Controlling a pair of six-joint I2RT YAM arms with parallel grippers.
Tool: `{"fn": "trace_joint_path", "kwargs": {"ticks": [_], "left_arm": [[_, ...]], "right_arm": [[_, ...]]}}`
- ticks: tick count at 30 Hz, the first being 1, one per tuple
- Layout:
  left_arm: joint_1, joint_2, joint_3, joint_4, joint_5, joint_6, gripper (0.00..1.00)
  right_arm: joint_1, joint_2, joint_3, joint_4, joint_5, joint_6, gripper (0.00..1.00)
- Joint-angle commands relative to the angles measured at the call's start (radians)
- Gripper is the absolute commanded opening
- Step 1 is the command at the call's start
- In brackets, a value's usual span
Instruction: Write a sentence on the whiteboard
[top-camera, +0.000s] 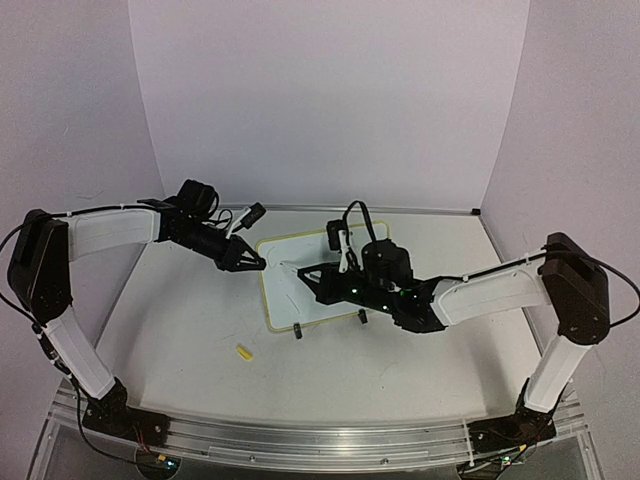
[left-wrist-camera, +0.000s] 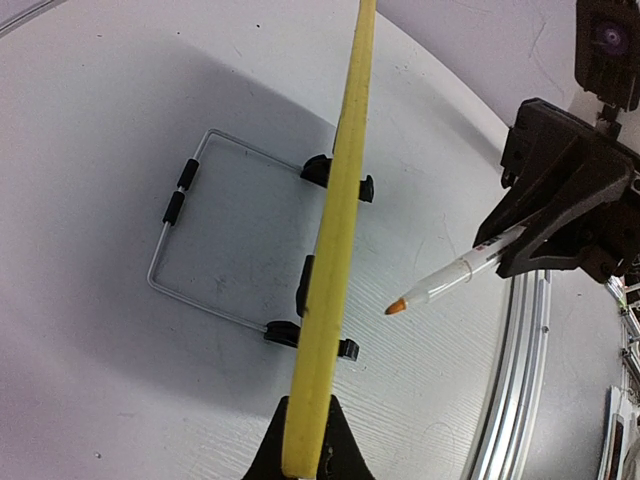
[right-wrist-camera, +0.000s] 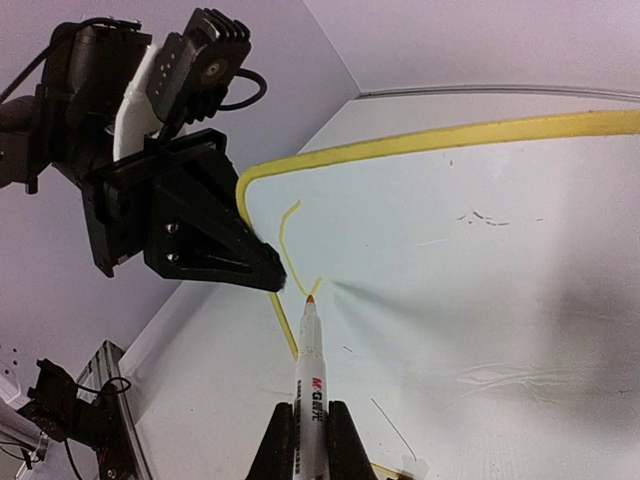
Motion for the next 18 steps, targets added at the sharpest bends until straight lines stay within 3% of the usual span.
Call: {"fn": "trace_joint_path", "kwargs": {"ticks": [1,18], "left_arm": [[0.012,-0.034,-0.002,-0.013,-0.099,0.012,0.00],[0.010,-0.031,-0.002,-0.016,-0.099,0.013,0.00]], "right_arm": [[-0.002,-0.070,-0.009,0.053,-0.001,-0.008,0.00],[-0.002,0.013,0.070,0.016,0.041,0.000,0.00]]}}
